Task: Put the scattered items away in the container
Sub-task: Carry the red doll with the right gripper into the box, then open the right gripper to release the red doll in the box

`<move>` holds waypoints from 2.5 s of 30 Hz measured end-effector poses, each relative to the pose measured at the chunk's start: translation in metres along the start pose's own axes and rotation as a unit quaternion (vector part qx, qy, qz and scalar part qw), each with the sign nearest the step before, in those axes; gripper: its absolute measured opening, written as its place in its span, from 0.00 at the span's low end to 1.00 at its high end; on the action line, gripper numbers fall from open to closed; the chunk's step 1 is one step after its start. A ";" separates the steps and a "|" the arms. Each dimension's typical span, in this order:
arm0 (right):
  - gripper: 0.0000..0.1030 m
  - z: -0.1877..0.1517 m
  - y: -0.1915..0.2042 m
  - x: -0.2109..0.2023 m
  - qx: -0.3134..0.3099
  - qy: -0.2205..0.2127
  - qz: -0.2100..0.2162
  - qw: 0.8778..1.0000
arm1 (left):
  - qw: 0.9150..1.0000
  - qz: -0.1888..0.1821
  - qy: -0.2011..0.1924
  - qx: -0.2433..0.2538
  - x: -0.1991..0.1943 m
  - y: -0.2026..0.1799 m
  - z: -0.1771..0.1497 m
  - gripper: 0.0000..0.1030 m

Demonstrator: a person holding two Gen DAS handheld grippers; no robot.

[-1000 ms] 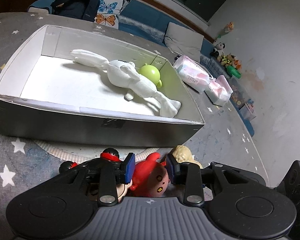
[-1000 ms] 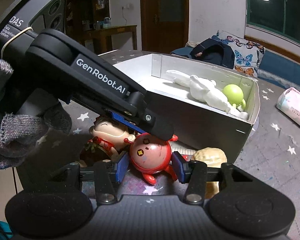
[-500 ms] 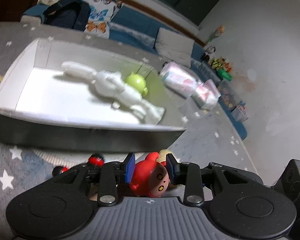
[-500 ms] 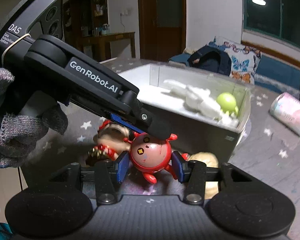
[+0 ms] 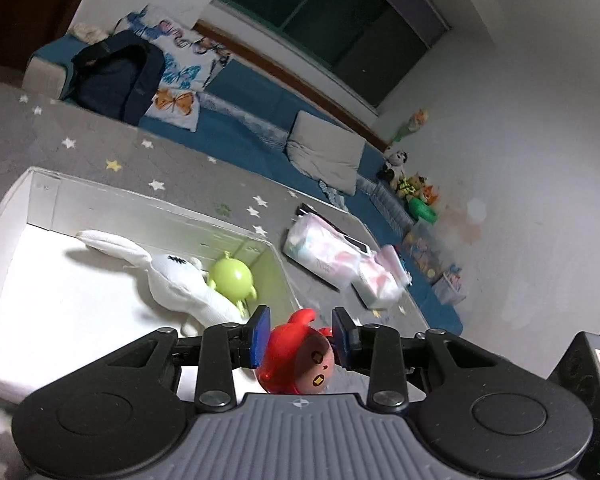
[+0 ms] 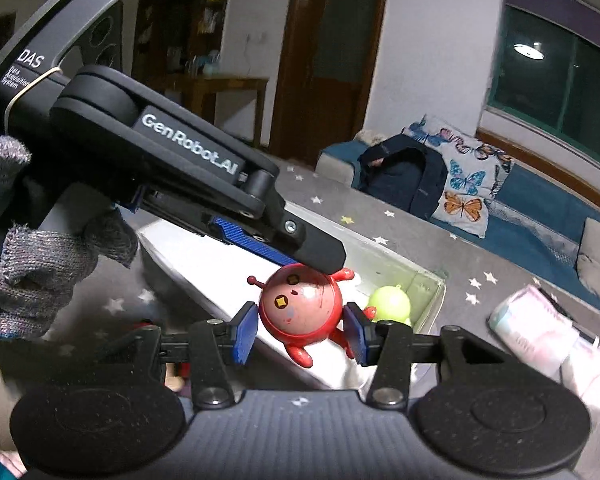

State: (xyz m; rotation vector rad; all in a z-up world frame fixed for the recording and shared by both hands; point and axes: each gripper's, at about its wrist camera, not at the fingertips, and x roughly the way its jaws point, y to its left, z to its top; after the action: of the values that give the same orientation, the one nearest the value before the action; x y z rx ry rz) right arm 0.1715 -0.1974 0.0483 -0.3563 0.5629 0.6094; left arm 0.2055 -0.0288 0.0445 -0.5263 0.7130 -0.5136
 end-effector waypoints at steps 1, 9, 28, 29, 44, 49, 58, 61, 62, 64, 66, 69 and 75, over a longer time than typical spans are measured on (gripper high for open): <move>0.45 0.004 -0.002 0.006 -0.010 0.009 0.000 1.000 | 1.000 -0.002 0.002 -0.010 0.006 0.006 0.003 0.35; 0.45 0.013 -0.010 0.056 -0.069 0.084 0.021 0.994 | 0.997 -0.014 0.024 -0.068 0.042 0.047 0.011 0.35; 0.47 0.007 -0.024 0.093 -0.094 0.176 0.049 0.979 | 0.996 0.001 0.061 -0.071 0.077 0.065 0.000 0.35; 0.47 0.008 -0.025 0.093 -0.092 0.176 0.049 0.979 | 0.996 0.000 0.061 -0.071 0.078 0.065 0.000 0.35; 0.49 0.008 -0.030 0.089 -0.070 0.177 0.061 0.980 | 0.995 0.006 0.069 -0.072 0.076 0.066 0.002 0.35; 0.49 0.008 -0.031 0.087 -0.065 0.173 0.064 0.981 | 0.995 0.005 0.068 -0.069 0.074 0.064 0.002 0.35; 0.49 0.007 -0.030 0.077 -0.051 0.153 0.056 0.985 | 0.996 0.010 0.060 -0.066 0.066 0.062 0.002 0.35; 0.49 0.006 -0.030 0.067 -0.041 0.136 0.051 0.989 | 0.997 0.008 0.054 -0.058 0.058 0.058 0.001 0.35; 0.49 0.006 -0.031 0.063 -0.036 0.130 0.048 0.990 | 0.997 0.009 0.051 -0.055 0.055 0.056 0.001 0.35; 0.49 0.005 -0.030 0.055 -0.027 0.118 0.045 0.992 | 0.998 0.008 0.047 -0.049 0.050 0.051 0.000 0.35; 0.49 0.004 -0.027 0.047 -0.023 0.105 0.040 0.993 | 0.998 0.007 0.041 -0.041 0.043 0.046 -0.002 0.35; 0.49 0.001 -0.021 0.034 -0.011 0.085 0.036 0.996 | 0.999 0.005 0.033 -0.031 0.031 0.040 -0.005 0.35; 0.49 -0.012 -0.010 0.010 0.009 0.055 0.023 0.998 | 1.000 0.000 0.021 -0.011 0.011 0.024 -0.017 0.35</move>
State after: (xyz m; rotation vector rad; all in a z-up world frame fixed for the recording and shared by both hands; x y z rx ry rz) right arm 0.1799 -0.2066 0.0347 -0.3629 0.6828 0.6312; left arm 0.2069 -0.0219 0.0142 -0.5373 0.7598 -0.5184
